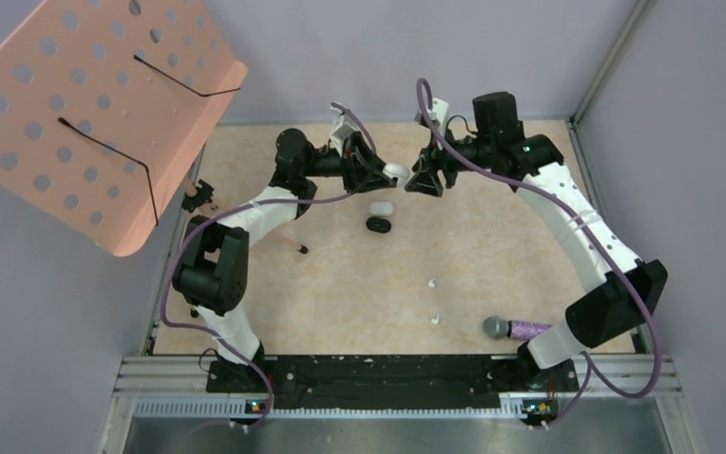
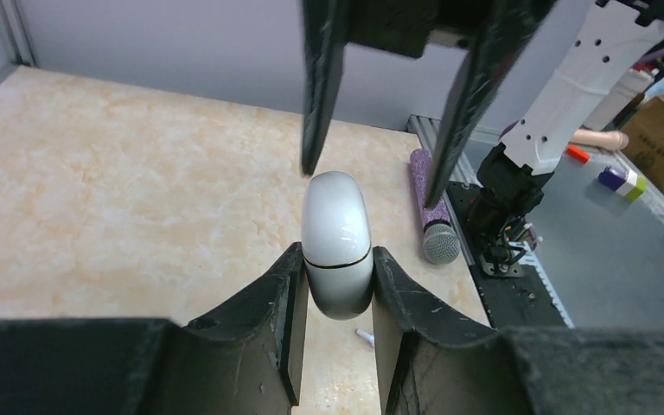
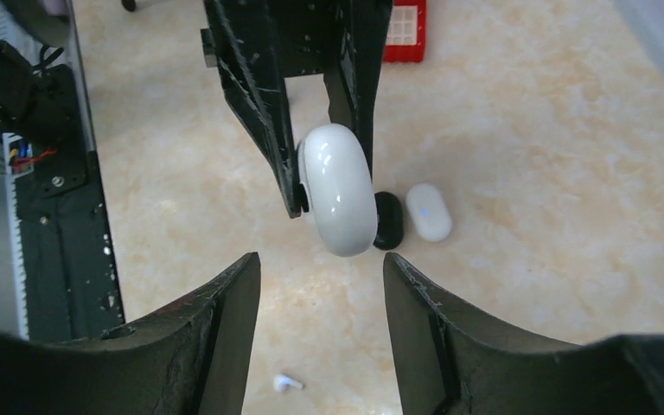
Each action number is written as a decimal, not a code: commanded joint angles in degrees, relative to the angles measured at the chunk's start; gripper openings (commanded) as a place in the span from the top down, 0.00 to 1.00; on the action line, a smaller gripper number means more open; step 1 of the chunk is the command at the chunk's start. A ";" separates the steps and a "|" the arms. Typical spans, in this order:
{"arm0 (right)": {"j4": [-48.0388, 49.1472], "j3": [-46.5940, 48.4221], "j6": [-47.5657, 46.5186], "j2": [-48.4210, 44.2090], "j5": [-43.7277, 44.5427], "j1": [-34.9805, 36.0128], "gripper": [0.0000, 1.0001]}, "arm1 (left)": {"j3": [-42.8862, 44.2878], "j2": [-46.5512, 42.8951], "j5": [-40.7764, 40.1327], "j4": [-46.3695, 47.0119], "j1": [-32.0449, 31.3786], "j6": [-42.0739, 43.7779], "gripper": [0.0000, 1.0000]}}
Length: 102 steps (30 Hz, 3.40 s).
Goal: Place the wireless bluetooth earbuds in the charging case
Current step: Pick up the charging case at the center of the board, then open the charging case.
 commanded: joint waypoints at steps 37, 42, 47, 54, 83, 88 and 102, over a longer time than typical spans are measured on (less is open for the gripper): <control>-2.68 7.65 -4.22 5.88 0.44 3.34 0.60 | -1.69 -6.46 0.44 -12.75 -2.36 20.00 1.00; -2.84 13.04 2.74 9.55 -1.82 -0.95 0.56 | -2.93 -6.91 1.09 -10.72 -2.43 21.66 1.00; -3.82 17.59 5.28 12.13 -4.58 -3.56 0.54 | -3.06 -6.68 0.86 -10.31 -2.47 20.97 1.00; -6.10 13.40 -0.42 8.80 -13.16 -3.11 0.43 | -3.85 -6.44 -1.43 -9.62 -2.43 18.34 1.00; -3.48 14.19 1.26 12.99 -8.14 -3.55 0.45 | -1.81 -7.09 1.26 -6.35 -2.68 15.13 1.00; -3.09 14.36 2.22 13.33 -8.15 -3.67 0.45 | -1.71 -6.96 1.14 -6.54 -2.75 15.23 1.00; -3.17 14.46 2.82 12.90 -8.88 -3.82 0.45 | -2.78 -6.53 -1.61 -6.21 -2.46 12.97 1.00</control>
